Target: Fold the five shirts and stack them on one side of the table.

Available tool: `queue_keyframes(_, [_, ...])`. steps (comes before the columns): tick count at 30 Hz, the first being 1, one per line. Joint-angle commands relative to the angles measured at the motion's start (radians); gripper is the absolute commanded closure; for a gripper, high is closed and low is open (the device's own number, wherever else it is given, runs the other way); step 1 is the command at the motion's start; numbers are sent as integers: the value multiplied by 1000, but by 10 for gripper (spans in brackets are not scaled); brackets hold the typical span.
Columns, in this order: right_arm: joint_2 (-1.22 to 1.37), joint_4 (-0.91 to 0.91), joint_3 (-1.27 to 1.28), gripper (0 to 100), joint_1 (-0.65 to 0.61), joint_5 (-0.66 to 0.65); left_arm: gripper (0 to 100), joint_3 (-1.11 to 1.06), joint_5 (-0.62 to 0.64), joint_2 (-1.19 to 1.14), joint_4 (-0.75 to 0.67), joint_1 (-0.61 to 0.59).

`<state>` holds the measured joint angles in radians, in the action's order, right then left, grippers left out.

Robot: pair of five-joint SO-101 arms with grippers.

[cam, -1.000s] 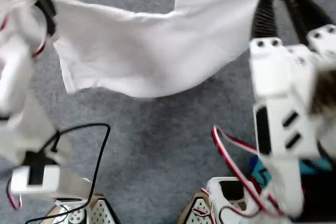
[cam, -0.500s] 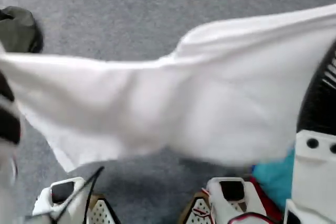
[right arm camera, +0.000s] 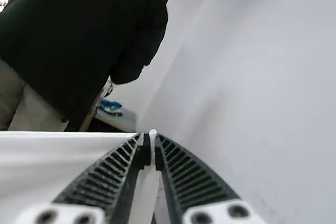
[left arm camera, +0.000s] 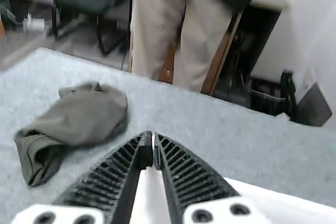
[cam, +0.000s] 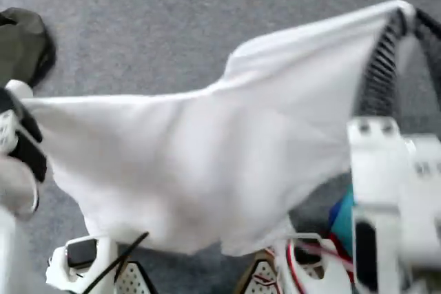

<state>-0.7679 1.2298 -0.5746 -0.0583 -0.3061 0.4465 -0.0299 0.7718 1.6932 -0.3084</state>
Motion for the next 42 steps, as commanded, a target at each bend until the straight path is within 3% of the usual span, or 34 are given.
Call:
queue_keyframes(1, [33, -68, 143, 994, 8, 37, 980, -250, -6, 2, -176, -12])
queue_keyframes(5, [59, -262, 358, 994, 7, 63, 980, -574, -6, -1, -471, -15])
queue_keyframes(11, [163, -549, 618, 994, -93, 55, 980, -1007, -5, -45, -1089, -11])
queue_keyframes(13, [219, -608, 648, 994, -119, 61, 980, -1057, -5, -107, -1226, -11])
queue_keyframes(15, [275, -635, 653, 994, -133, 63, 980, -1051, -5, -185, -1266, -11])
queue_keyframes(20, [420, -634, 654, 995, -139, 58, 980, -950, 52, -397, -1264, 31])
queue_keyframes(24, [479, -601, 677, 994, -70, 57, 979, -830, 127, -601, -1231, 123])
queue_keyframes(30, [469, -373, 677, 994, 73, 52, 979, -545, 212, -875, -1003, 276])
queue_keyframes(36, [417, -222, 739, 993, 217, -164, 978, -334, 209, -1013, -787, 433])
queue_keyframes(42, [309, -215, 872, 993, 369, -250, 978, -235, 204, -1079, -493, 566])
